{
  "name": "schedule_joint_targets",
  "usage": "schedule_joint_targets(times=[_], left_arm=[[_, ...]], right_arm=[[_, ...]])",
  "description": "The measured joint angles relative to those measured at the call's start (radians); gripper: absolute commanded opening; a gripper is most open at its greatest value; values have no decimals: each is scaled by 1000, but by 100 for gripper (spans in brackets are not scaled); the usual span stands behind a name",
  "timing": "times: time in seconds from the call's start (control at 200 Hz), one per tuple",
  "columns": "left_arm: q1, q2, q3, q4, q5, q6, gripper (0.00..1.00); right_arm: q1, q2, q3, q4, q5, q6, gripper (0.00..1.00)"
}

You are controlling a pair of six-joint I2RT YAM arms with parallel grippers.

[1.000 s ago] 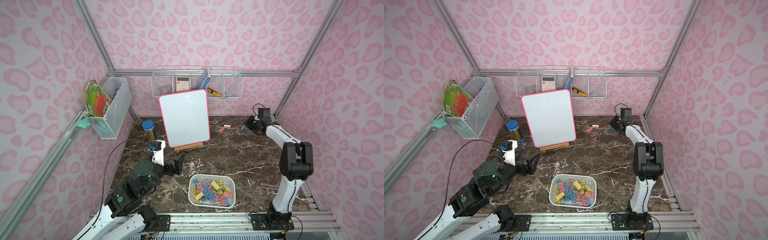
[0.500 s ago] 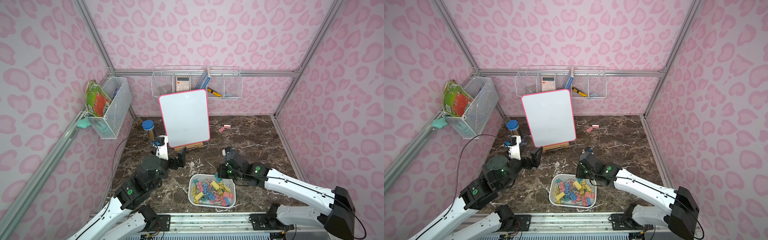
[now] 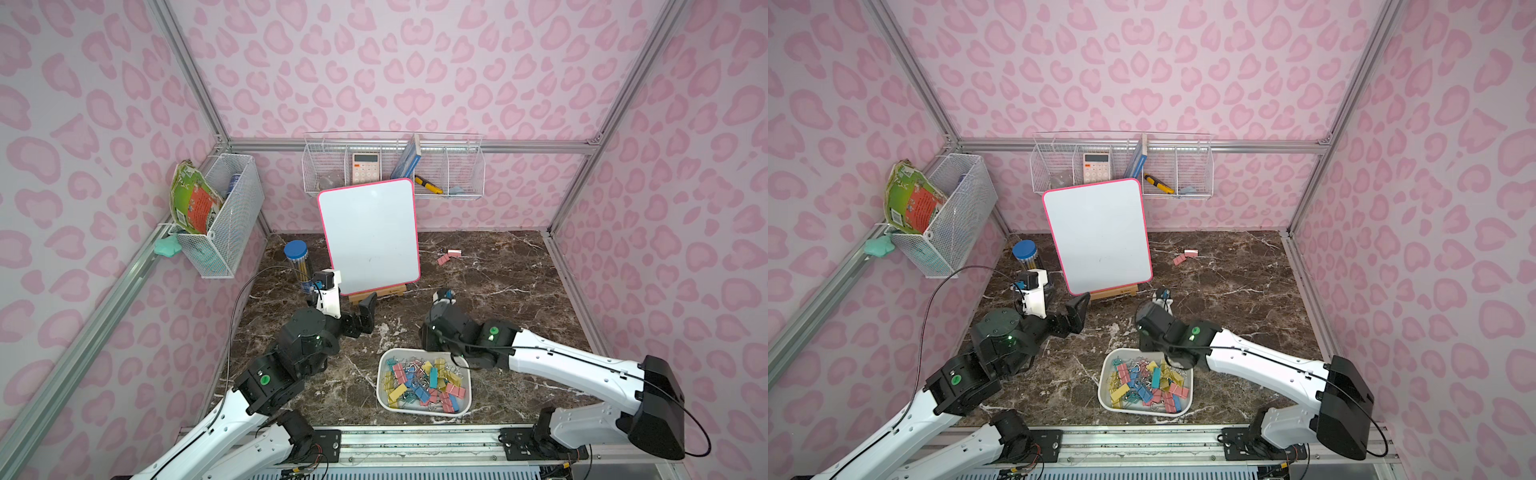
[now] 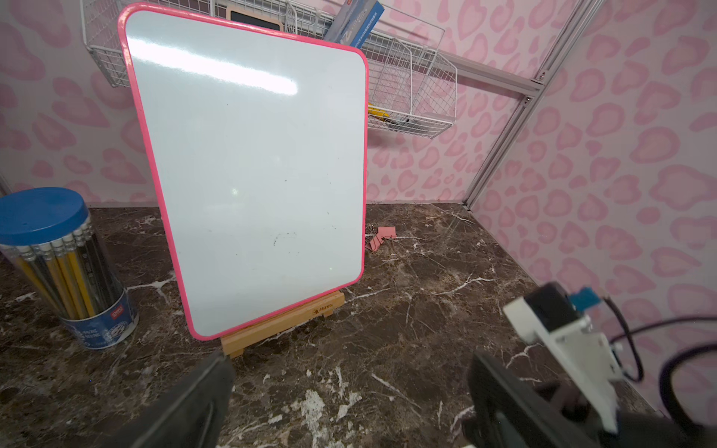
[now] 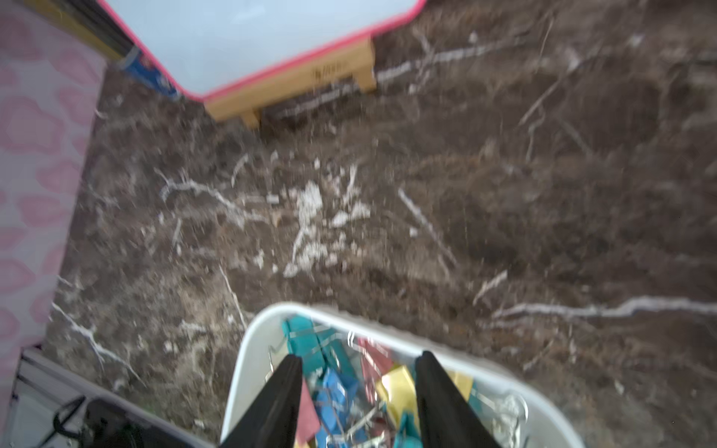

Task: Put the binder clips in the storage box
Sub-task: Place the binder clip in the storage box, then pick up the binder clip at the center of the board.

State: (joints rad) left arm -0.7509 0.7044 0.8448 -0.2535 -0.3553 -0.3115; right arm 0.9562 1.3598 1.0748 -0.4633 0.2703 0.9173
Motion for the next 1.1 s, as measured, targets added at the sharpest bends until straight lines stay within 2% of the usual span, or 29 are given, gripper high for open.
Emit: schedule_joint_targets(times=[0.135,0.22,0.305,0.37,0.555,0.685,0.8,0.965,1.1], left_arm=[[0,-4,24,-20,13,0,99],[0,-9,40,-39,27,1,99],[0,-11,47,-55,42,1,99],[0,-13,49,-68,55,1,99],[0,-11,57,-106,66,1,99],[0,-18,62,-118,66,1,99],[0,-27,62,-129,64,1,99],[0,-35,62,-135,58,4,99],[0,-32,62,-137,55,4,99]], right_arm=[[-335,100,55,166,-69,-132,48],[-516,236,121,289,-154,-192,47],[-644,417,227,380,-259,-223,46],[-700,562,350,398,-319,-232,45],[-675,909,798,301,-359,-293,45],[-625,1111,1115,146,-306,-361,47],[-598,1241,1308,11,-247,-403,53],[-590,1309,1389,-94,-153,-451,50],[-569,1314,1392,-117,-124,-467,56]])
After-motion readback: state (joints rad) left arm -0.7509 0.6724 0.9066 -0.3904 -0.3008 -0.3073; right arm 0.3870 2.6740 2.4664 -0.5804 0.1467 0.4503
